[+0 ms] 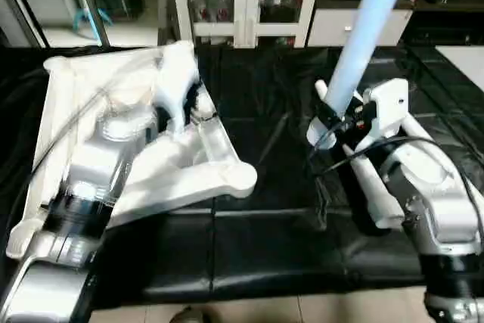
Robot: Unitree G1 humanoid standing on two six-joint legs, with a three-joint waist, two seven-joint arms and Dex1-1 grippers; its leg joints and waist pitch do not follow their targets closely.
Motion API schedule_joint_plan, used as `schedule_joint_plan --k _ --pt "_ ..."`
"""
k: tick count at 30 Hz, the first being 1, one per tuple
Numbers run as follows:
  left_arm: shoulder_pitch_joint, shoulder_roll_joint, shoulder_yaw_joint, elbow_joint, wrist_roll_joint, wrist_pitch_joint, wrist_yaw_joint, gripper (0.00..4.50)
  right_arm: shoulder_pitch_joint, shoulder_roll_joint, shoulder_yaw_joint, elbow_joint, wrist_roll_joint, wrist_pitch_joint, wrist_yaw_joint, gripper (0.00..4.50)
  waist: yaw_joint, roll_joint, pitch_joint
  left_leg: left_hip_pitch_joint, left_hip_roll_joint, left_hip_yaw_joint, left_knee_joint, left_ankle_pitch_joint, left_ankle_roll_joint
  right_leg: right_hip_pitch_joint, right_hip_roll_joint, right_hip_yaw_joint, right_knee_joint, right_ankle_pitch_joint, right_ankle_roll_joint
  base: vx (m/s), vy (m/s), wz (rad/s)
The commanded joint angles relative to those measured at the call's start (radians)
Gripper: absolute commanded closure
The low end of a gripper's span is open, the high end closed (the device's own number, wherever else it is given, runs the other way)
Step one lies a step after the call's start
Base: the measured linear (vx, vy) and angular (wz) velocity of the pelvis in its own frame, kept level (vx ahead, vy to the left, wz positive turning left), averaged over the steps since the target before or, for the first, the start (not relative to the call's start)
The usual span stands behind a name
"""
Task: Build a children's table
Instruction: Move to table
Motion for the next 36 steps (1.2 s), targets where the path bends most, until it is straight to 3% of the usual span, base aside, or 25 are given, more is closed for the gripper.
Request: schedule_joint_plan --k 1,2,3,5,8,12,15,19,23,24,25,26,27,33,36 --pt "0.009 0.018 -0.040 0.033 0.043 -0.058 -0.038 0.48 -0.003 -0.017 0.001 0.001 0.034 0.024 0.039 2.66 -0.004 0.015 -0.074 0.041 0.067 -0.030 -0.076 -0.204 -0.030 0.031 -0.082 0.045 -0.071 -0.032 -0.199 0.000 0.000 0.00" --pt "0.031 0.038 -0.064 0.062 0.070 -0.097 -0.068 0.48 0.000 -0.028 0.005 0.000 0.086 0.062 0.113 2.66 -0.005 0.018 -0.074 0.041 0.067 -0.032 -0.077 -0.219 -0.028 0.034 -0.083 0.046 -0.072 -0.039 -0.198 0.000 0.000 0.00" --pt "0.058 0.062 -0.082 0.077 0.080 -0.110 -0.108 0.48 0.007 -0.040 0.001 -0.017 0.149 0.118 0.179 2.66 -0.007 0.013 -0.073 0.040 0.068 -0.033 -0.079 -0.240 -0.023 0.039 -0.086 0.047 -0.073 -0.056 -0.194 0.000 0.000 0.00" --pt "0.074 0.074 -0.086 0.074 0.076 -0.101 -0.133 0.48 0.013 -0.049 -0.001 -0.028 0.174 0.142 0.203 2.66 -0.007 0.014 -0.073 0.040 0.071 -0.032 -0.081 -0.238 -0.027 0.036 -0.087 0.048 -0.072 -0.061 -0.194 0.000 0.000 0.00" --pt "0.136 0.140 -0.117 0.015 0.044 -0.049 -0.253 0.48 0.033 -0.107 0.023 -0.064 0.211 0.246 0.262 2.66 -0.004 0.011 -0.072 0.042 0.071 -0.031 -0.080 -0.209 -0.024 0.035 -0.088 0.046 -0.070 -0.051 -0.215 0.000 0.000 0.00" --pt "0.160 0.171 -0.139 -0.010 0.047 -0.032 -0.284 0.48 0.048 -0.126 0.029 -0.086 0.219 0.239 0.296 2.66 -0.001 0.009 -0.068 0.045 0.072 -0.027 -0.081 -0.247 -0.032 0.026 -0.091 0.049 -0.076 -0.122 -0.214 0.000 0.000 0.00" --pt "0.137 0.143 -0.142 0.094 0.106 -0.096 -0.237 0.48 0.055 -0.128 0.036 -0.087 0.207 0.216 0.307 2.66 -0.003 0.011 -0.065 0.045 0.071 -0.028 -0.083 -0.274 -0.044 0.024 -0.090 0.049 -0.083 -0.172 -0.200 0.000 0.000 0.00" --pt "0.103 0.122 -0.150 0.191 0.138 -0.130 -0.247 0.48 0.060 -0.133 0.035 -0.104 0.251 0.259 0.330 2.66 0.001 0.000 -0.065 0.046 0.072 -0.031 -0.085 -0.293 -0.047 0.024 -0.098 0.051 -0.089 -0.235 -0.184 0.000 0.000 0.00" --pt "0.096 0.129 -0.157 0.206 0.130 -0.102 -0.270 0.65 0.068 -0.139 0.041 -0.119 0.254 0.268 0.343 2.66 0.000 0.004 -0.063 0.044 0.073 -0.034 -0.087 -0.305 -0.052 0.022 -0.100 0.050 -0.091 -0.278 -0.176 0.000 0.000 0.00" --pt "0.095 0.133 -0.160 0.209 0.131 -0.103 -0.280 0.65 0.070 -0.137 0.040 -0.122 0.251 0.265 0.342 2.66 -0.001 0.010 -0.063 0.045 0.073 -0.035 -0.087 -0.310 -0.056 0.019 -0.100 0.050 -0.092 -0.286 -0.176 0.000 0.000 0.00" --pt "0.094 0.134 -0.162 0.214 0.133 -0.104 -0.291 0.65 0.070 -0.136 0.039 -0.126 0.249 0.264 0.341 2.66 -0.001 0.016 -0.064 0.046 0.072 -0.035 -0.086 -0.317 -0.060 0.018 -0.099 0.051 -0.092 -0.283 -0.175 0.000 0.000 0.00" --pt "0.092 0.130 -0.159 0.225 0.136 -0.106 -0.302 0.80 0.071 -0.137 0.037 -0.131 0.251 0.266 0.340 2.66 -0.004 0.012 -0.063 0.046 0.071 -0.033 -0.087 -0.322 -0.061 0.017 -0.097 0.051 -0.094 -0.284 -0.174 0.000 0.000 0.00" --pt "0.090 0.127 -0.156 0.234 0.137 -0.108 -0.313 0.95 0.071 -0.137 0.036 -0.134 0.253 0.269 0.339 2.66 -0.001 0.017 -0.065 0.047 0.072 -0.035 -0.086 -0.321 -0.063 0.018 -0.099 0.052 -0.092 -0.275 -0.178 0.000 0.000 0.00" --pt "0.088 0.122 -0.160 0.219 0.111 -0.070 -0.376 1.41 0.081 -0.150 0.028 -0.151 0.262 0.282 0.337 2.66 -0.001 0.019 -0.071 0.044 0.072 -0.033 -0.085 -0.277 -0.053 0.023 -0.094 0.049 -0.079 -0.150 -0.209 0.000 0.000 0.00" --pt "0.083 0.116 -0.147 0.228 0.102 -0.057 -0.383 1.62 0.085 -0.149 0.031 -0.153 0.256 0.277 0.335 2.66 -0.001 0.021 -0.070 0.044 0.071 -0.031 -0.083 -0.273 -0.047 0.025 -0.095 0.049 -0.079 -0.132 -0.224 0.000 0.000 0.00"
